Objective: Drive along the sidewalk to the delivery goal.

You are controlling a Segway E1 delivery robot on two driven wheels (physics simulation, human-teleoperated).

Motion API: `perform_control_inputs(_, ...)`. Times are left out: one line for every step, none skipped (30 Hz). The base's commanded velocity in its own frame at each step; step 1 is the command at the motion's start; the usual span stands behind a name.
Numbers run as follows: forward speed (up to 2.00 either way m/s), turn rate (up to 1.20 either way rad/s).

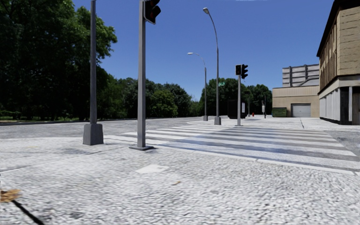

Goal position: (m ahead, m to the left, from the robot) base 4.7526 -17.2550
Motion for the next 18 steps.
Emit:
perform_control_inputs(1.53, -0.37)
perform_control_inputs(1.53, -0.37)
perform_control_inputs(1.53, -0.37)
perform_control_inputs(1.55, -0.37)
perform_control_inputs(1.56, -0.37)
perform_control_inputs(1.56, -0.37)
perform_control_inputs(1.58, -0.37)
perform_control_inputs(1.59, -0.37)
perform_control_inputs(1.62, -0.37)
perform_control_inputs(1.62, -0.37)
perform_control_inputs(1.63, -0.37)
perform_control_inputs(1.63, -0.37)
perform_control_inputs(1.63, -0.37)
perform_control_inputs(1.63, -0.37)
perform_control_inputs(1.63, -0.37)
perform_control_inputs(1.63, -0.37)
perform_control_inputs(1.64, -0.37)
perform_control_inputs(1.64, -0.37)
